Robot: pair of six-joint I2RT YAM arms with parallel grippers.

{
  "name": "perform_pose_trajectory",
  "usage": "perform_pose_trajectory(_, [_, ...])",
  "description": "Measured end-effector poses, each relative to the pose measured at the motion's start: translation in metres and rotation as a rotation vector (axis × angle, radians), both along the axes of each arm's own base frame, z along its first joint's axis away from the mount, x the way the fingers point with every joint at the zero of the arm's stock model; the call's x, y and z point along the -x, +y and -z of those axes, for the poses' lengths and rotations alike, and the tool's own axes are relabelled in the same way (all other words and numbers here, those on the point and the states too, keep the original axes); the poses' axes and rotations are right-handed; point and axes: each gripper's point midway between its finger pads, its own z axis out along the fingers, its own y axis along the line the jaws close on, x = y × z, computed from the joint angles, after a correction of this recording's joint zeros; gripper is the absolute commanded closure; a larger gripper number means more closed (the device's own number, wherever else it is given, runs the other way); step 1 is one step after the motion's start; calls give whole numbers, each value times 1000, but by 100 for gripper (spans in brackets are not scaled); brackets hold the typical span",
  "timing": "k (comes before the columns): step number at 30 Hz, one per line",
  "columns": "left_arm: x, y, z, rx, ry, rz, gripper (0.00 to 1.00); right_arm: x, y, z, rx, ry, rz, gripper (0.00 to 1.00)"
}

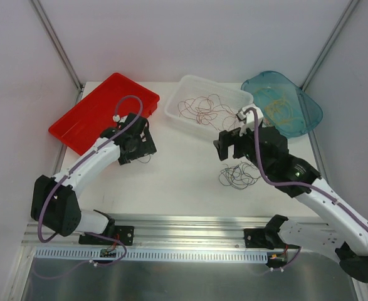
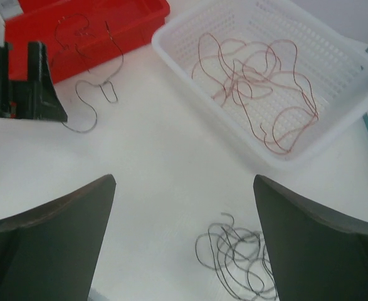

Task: Untangle the cables
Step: Place the cable in the bin.

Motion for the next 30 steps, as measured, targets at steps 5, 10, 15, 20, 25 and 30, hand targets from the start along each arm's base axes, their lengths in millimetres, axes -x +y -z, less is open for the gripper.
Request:
perform_pose_trajectory(5, [-1,6,22,-34,5,-223,1,27,-41,39,59,34,48,3])
perform_pose_trajectory(10, [-9,13,51,-88,37,-371,1,46,-75,44,61,15,103,3])
perform_pose_trajectory(15, [-32,10,68,-131,45,-452,1,59,-100,38,23,-41,145,3])
perform_pose_trajectory(20, [-53,8,76,-151,19,-513,5,66,-114,38,28,-69,165,3])
perform_pose_trajectory(25, [-61,12,90,-192,12,-559,16,67,-120,46,49,-77,175,3])
perform_pose_trajectory(30, [-62,19,99,-215,19,-591,40,69,-124,53,58,-77,177,3])
